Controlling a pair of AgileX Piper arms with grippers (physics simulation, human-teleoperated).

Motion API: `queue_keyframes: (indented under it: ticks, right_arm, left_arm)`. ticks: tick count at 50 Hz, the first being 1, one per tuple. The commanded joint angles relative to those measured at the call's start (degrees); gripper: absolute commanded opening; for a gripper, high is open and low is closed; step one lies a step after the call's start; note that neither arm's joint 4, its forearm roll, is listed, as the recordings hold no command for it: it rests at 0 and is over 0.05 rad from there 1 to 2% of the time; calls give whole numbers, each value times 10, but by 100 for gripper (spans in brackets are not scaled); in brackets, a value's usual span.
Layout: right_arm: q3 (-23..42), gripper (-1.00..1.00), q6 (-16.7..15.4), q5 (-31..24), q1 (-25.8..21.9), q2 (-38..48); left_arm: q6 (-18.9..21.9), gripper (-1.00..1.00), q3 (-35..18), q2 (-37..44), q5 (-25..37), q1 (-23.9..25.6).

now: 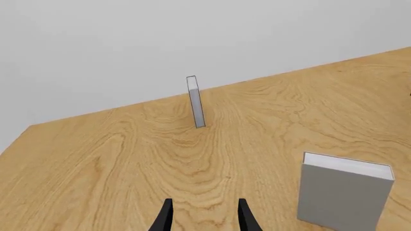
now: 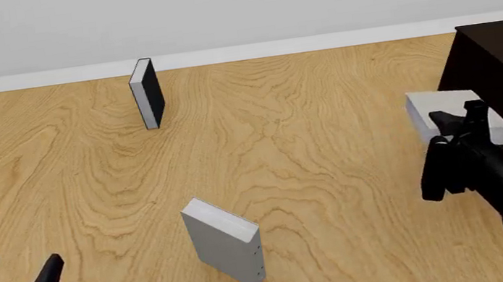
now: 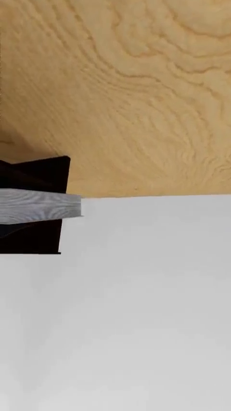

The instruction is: Pick up the book on the right and place it on the cabinet shelf.

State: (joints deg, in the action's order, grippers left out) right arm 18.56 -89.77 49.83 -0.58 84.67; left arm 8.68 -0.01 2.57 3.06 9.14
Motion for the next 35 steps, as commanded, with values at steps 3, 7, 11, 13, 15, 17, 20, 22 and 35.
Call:
queue_keyframes:
  ticks: [3,7,11,13,15,17,20,22,35]
  right_arm:
    - [15,-100,13,26,21,13]
    - [15,-100,12,29,27,19]
    - [18,-100,18,23,36,18]
    - [22,-100,18,22,36,18]
    - [24,-100,19,21,41,20]
    - [25,-100,19,22,43,21]
    - [30,-100,20,22,47,26]
    - [31,-100,22,21,50,28]
    - [38,-100,14,36,74,50]
  left_arm:
    - [0,100,0,-1,3,2]
    - [0,100,0,0,1,3]
    - [1,100,0,1,1,2]
    - [2,100,0,5,-2,3]
    - [2,100,0,2,1,4]
    - [2,100,0,0,2,4]
    - [2,100,0,-1,4,4]
    - [2,100,0,0,3,3]
    - [2,100,0,2,2,3]
